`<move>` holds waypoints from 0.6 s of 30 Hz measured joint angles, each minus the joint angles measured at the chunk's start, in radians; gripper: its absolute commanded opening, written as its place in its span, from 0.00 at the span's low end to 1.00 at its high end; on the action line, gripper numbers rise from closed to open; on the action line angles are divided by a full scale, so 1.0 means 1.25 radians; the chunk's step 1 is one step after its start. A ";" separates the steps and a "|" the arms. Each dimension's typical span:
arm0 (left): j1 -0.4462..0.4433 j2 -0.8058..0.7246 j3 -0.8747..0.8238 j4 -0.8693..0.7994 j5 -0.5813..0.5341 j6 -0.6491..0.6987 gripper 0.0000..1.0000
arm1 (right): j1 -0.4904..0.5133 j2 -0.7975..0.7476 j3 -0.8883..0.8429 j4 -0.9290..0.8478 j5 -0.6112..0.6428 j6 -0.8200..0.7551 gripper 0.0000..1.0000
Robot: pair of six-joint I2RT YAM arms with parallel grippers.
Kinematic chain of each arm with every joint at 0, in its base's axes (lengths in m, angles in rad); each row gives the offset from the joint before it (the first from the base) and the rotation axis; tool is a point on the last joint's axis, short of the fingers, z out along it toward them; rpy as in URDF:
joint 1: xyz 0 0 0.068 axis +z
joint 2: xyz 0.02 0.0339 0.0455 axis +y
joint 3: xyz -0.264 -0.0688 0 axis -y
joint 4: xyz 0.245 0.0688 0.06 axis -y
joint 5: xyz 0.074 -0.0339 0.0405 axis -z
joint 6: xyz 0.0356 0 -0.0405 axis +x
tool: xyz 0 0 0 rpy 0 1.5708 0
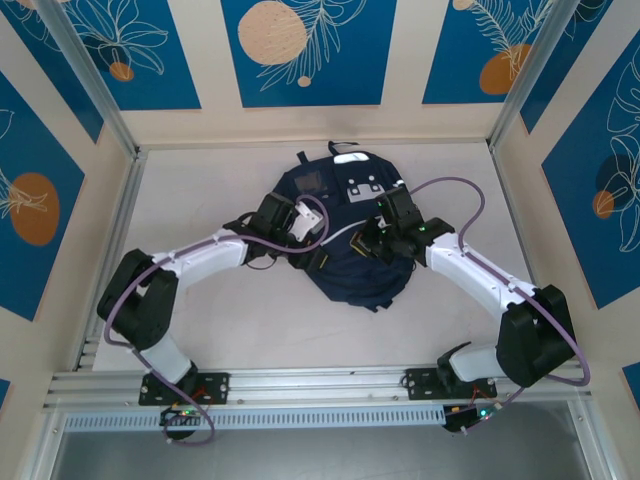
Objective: Pack books, pencil case, and school supplies into a backpack
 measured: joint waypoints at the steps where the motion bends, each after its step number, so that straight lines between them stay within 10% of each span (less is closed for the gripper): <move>1: 0.000 0.009 0.010 -0.004 0.004 0.008 0.46 | -0.002 0.000 0.000 0.000 -0.003 0.000 0.00; 13: 0.000 0.047 0.037 -0.057 0.050 0.089 0.17 | -0.023 0.000 0.003 -0.007 -0.019 -0.012 0.00; 18: 0.000 0.054 0.039 -0.055 0.058 0.092 0.32 | -0.024 0.000 0.003 -0.009 -0.019 -0.012 0.00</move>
